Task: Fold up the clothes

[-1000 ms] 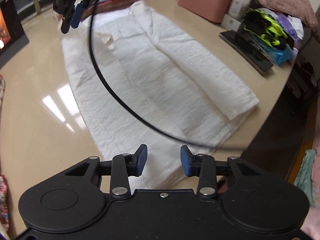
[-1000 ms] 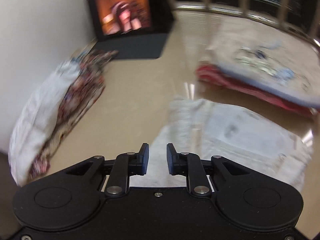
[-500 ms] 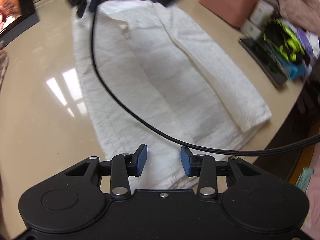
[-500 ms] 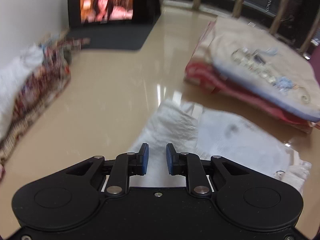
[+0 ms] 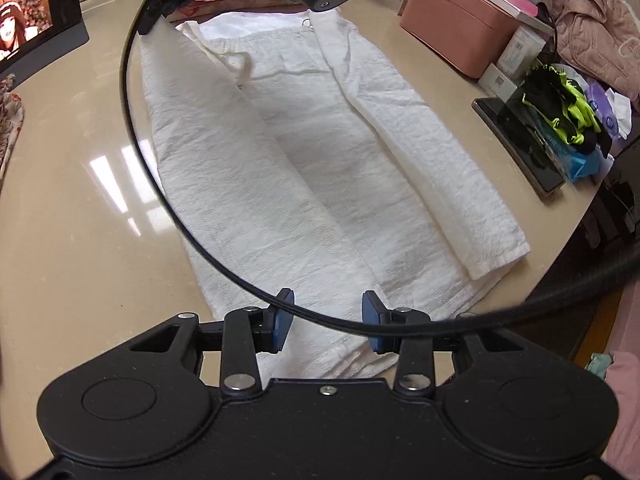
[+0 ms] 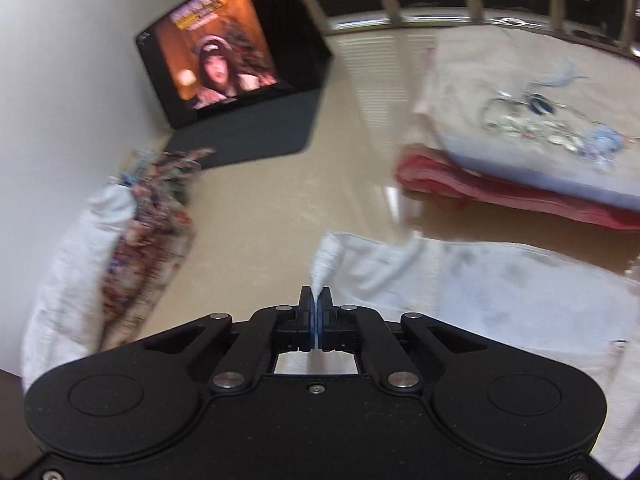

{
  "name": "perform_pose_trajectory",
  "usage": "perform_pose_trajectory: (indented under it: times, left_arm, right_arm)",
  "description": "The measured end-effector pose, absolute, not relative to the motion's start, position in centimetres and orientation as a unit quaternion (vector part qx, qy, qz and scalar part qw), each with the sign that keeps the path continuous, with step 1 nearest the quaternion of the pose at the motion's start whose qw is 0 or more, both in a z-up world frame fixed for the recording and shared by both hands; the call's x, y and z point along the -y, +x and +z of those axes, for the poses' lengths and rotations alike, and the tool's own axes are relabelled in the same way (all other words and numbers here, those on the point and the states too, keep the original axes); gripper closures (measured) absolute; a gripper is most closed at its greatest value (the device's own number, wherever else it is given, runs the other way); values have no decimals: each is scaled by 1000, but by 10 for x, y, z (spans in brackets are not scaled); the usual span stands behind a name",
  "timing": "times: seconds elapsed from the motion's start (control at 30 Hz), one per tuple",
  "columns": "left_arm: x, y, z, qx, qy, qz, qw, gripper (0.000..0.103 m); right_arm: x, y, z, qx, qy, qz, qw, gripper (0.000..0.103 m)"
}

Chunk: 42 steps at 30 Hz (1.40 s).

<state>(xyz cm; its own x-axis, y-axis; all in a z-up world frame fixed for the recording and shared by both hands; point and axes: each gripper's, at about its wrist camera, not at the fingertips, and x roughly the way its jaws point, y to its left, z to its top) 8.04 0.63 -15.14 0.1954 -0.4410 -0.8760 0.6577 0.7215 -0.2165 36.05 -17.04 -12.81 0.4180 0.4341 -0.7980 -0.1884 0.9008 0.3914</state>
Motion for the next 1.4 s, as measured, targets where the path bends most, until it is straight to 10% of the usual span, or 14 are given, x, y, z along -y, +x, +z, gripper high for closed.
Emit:
perform_pose_trajectory:
  times: [0.23,0.4,0.53,0.67,1.0,1.4]
  left_arm:
    - [-1,83,-161,-535,127,-348,760,65]
    - [-6,86,-156,-530,105,-342,769,65]
    - [-10,86,-151,-527,99,-344,771,65]
    - [-5,82,-156,-530,116,-356,761,67]
    - [2,73,-166,-532,151,-357,752,69]
    - [-24,61,-143,-523,121,-316,783,37]
  right_arm:
    - [183,364,-153,-532,113,120,831,93]
    - [205,350,-139,-486,192,97,847,55]
    - [203,331,-114,-451,129,92,878,56]
    - [184,316,-108,-464,67,145,871,86]
    - [140,314,-146,-510,3,103,854,91]
    - [230,232,-68,-426,118,40,896,4]
